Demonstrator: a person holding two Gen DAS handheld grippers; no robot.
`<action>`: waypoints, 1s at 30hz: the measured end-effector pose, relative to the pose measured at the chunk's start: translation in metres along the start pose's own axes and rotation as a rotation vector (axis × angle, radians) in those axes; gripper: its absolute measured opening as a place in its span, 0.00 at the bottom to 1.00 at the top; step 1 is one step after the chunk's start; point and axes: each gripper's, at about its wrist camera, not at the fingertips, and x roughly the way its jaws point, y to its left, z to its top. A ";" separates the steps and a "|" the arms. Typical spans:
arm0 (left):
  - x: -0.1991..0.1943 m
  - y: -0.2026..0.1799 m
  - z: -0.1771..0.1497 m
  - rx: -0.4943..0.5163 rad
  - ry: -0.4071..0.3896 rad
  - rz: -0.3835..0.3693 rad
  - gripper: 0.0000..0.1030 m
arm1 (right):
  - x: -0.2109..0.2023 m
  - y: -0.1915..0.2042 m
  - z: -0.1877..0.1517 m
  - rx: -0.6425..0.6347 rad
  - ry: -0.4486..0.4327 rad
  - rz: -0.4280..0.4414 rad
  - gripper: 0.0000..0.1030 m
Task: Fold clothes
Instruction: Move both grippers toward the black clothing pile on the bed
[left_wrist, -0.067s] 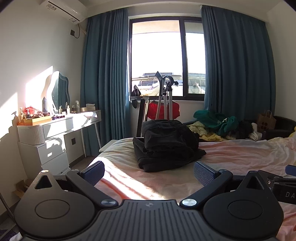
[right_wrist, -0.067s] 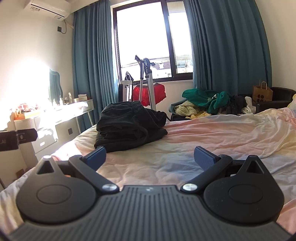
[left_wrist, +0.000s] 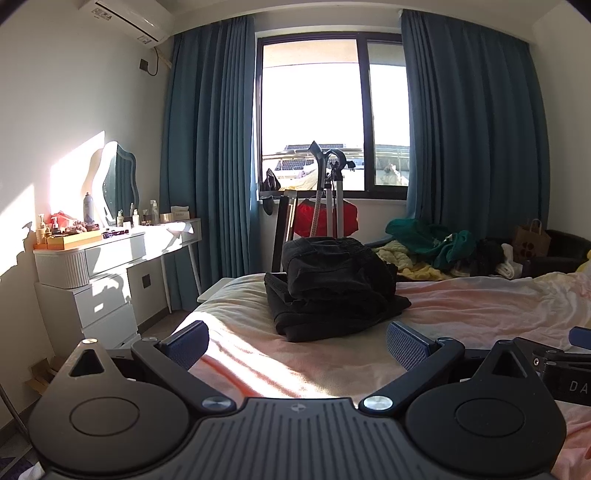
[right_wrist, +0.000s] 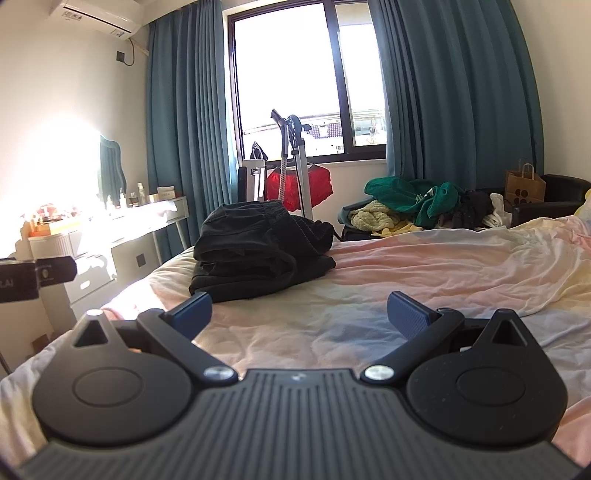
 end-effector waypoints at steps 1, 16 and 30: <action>0.001 0.000 0.000 -0.001 -0.001 0.000 1.00 | 0.000 -0.001 0.000 0.005 0.000 -0.002 1.00; 0.004 0.031 0.012 -0.009 0.049 -0.020 1.00 | -0.005 -0.002 0.004 0.036 0.000 -0.011 1.00; 0.011 0.030 0.009 0.022 0.045 -0.014 1.00 | -0.003 -0.010 0.006 0.064 0.009 0.004 1.00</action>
